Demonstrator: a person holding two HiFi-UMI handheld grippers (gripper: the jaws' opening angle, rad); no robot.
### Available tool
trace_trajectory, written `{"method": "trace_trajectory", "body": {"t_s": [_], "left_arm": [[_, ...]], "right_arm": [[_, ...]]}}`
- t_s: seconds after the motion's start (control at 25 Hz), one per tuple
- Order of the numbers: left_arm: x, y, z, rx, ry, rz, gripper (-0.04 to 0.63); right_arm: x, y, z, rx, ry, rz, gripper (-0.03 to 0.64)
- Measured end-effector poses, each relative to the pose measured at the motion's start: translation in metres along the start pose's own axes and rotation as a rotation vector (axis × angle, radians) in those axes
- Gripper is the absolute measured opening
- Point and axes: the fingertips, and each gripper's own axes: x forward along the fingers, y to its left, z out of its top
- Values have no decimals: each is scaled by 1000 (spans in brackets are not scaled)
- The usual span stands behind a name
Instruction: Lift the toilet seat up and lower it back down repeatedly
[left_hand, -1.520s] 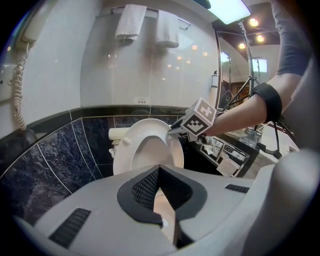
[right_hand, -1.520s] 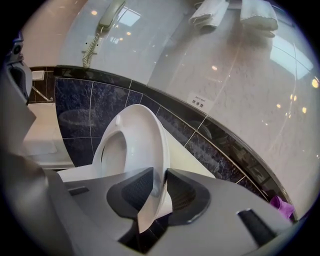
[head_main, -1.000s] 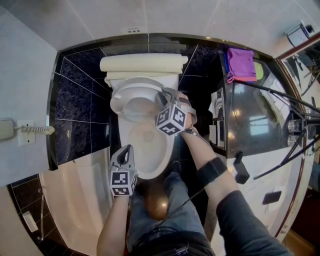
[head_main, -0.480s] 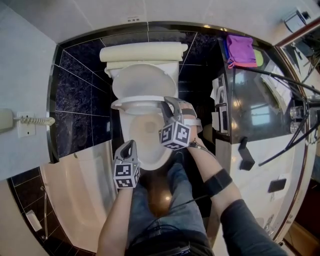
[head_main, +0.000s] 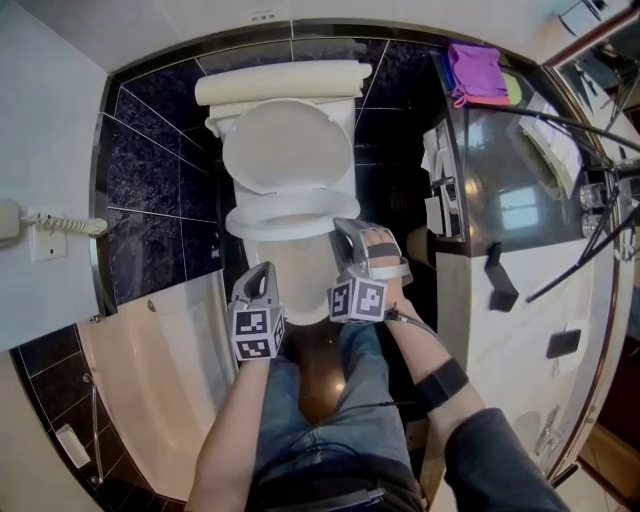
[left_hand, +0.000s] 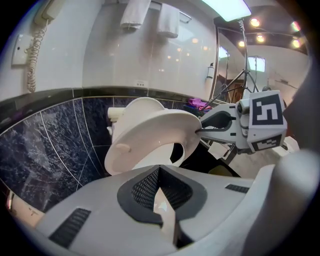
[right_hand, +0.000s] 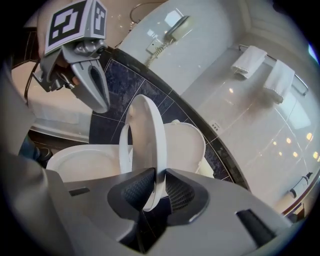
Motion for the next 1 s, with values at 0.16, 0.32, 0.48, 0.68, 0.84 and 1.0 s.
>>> {"method": "trace_trajectory", "body": {"t_s": [0.16,0.32,0.48,0.68,0.84,1.0], "left_arm": [[-2,-4,-5,7,-7,-20,0],[-2,-7,-17,-1,2,-36,0],[-7,-11,-37,-8,3,-36,0],[-12,-21,-53,-20,25,-61,0],[-15,-24,-86,-27,61,-61,0],[-18,-35,-111,-59,90,-72,0]], "right_arm": [[-16,35,-6,-43,18,34,84],[-28,66,-14,-63,39,57,83],[-35,83,-20,-64,62,62,83],[-42,102,-26,-86,82,72,87],[-49,127,-36,-107,102,101,95],[-58,153,-47,-115,121,131,100]]}}
